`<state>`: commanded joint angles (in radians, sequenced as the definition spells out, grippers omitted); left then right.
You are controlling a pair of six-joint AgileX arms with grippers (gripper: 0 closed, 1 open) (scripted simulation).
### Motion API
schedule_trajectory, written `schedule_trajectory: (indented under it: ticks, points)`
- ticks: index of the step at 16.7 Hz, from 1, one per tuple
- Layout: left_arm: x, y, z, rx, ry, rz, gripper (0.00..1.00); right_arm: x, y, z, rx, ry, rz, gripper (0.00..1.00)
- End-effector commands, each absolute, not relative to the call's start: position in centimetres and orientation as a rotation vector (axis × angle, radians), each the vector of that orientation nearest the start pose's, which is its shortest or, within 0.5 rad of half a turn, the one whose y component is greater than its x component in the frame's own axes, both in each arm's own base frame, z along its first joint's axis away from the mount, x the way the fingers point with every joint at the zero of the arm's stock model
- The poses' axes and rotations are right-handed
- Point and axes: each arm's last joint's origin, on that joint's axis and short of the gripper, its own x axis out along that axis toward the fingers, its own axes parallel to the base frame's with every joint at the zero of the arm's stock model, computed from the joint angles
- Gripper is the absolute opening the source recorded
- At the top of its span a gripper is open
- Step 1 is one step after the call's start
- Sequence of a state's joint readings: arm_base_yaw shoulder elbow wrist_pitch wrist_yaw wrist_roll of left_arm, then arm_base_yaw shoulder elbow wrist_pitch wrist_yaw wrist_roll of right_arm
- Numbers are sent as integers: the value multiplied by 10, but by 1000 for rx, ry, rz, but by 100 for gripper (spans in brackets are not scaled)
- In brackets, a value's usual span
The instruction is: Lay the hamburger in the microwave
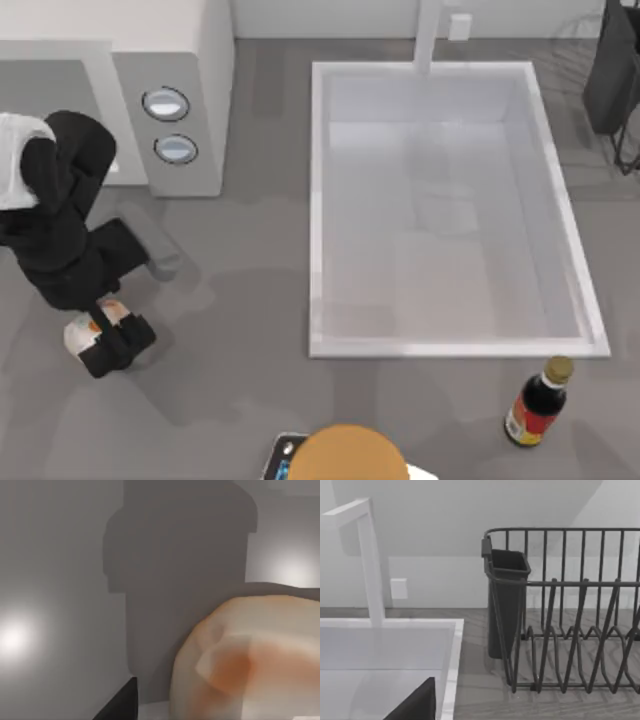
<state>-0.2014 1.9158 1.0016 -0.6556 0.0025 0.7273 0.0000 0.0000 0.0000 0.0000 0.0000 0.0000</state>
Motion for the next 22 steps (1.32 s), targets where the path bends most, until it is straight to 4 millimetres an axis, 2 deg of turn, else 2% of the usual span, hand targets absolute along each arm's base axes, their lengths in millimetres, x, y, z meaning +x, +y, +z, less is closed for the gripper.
schedule_trajectory:
  ticks: [3,11,12,14,16,22]
  points:
    - [306,-61,92,719,1447,-721,2,106,-1,160,0,0,0,100]
    - [306,-61,92,719,1447,-721,0,106,-1,160,0,0,0,100]
    - [305,-61,114,701,1419,-725,0,106,-1,160,0,0,0,100]
    - [307,-62,117,703,1419,-728,0,106,-1,160,0,0,0,100]
    - [309,-63,130,704,1421,-732,0,106,-1,160,0,0,0,100]
    - [308,-61,197,699,1434,-731,0,106,-1,160,0,0,0,100]
